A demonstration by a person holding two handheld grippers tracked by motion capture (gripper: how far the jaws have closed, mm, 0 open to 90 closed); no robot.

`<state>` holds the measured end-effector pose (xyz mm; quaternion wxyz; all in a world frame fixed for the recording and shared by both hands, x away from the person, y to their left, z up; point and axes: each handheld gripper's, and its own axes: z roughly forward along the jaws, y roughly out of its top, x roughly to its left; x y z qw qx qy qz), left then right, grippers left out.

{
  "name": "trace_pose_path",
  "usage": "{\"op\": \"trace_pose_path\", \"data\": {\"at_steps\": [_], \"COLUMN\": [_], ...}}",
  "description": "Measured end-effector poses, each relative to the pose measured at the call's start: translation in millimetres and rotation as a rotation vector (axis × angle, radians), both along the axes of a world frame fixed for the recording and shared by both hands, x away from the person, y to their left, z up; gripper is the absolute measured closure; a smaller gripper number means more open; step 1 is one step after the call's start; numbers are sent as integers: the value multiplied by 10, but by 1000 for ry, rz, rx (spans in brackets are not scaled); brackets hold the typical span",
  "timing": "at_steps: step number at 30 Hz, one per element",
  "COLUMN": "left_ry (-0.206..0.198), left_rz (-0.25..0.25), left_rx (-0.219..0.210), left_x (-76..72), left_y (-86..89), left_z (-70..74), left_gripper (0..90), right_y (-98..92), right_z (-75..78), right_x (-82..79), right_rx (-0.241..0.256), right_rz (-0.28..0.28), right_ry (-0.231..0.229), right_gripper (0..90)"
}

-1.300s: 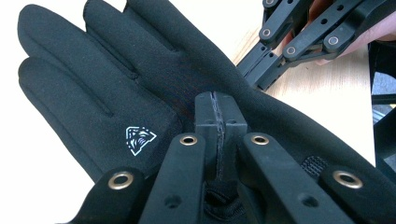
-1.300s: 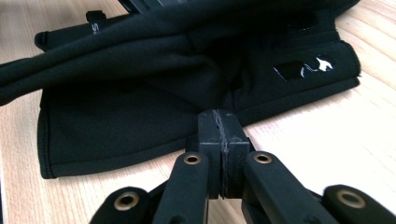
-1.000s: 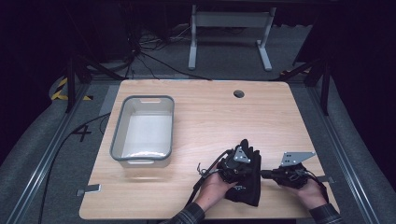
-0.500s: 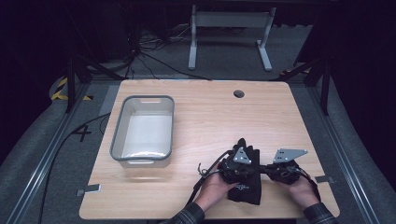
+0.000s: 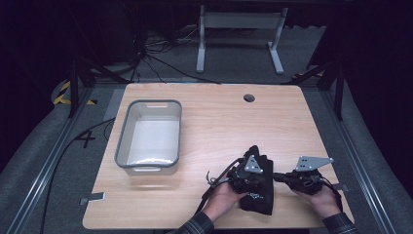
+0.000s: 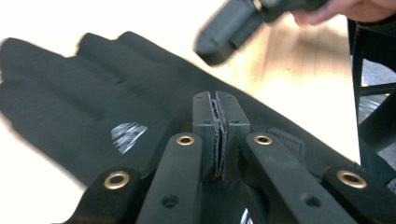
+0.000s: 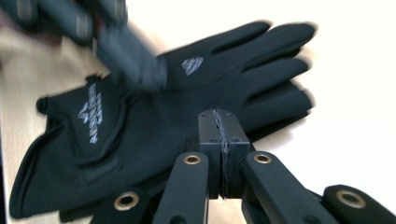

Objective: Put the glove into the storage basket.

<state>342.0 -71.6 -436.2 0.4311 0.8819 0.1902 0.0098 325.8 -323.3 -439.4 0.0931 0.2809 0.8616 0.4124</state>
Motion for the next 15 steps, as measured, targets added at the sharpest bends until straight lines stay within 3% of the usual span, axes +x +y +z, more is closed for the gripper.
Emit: {"op": "trace_pose_path", "data": {"at_steps": [2,5,7,13,15], "left_ry": [6,38,46,43,47], "left_rz": [35,48,46,54,69], "left_rx": [6,27,28,119,120], "left_x": [4,14,16,74,101], "left_y": [107,261,267,186,213], "left_z": [19,-29,-52,-162,-153], "left_gripper": [877,877,877,867,867], "right_y": [10,21,30,132,180], "right_z": [-27,-86,-102,-168,-174], "right_x": [-12,-15,-14,-25,-36], "right_rx": [-15,-31,-38,-59,-62], "right_rz": [11,26,32,68,82], "right_ry": [10,41,50,79,78], "right_gripper": [900,900,900,900,900]}}
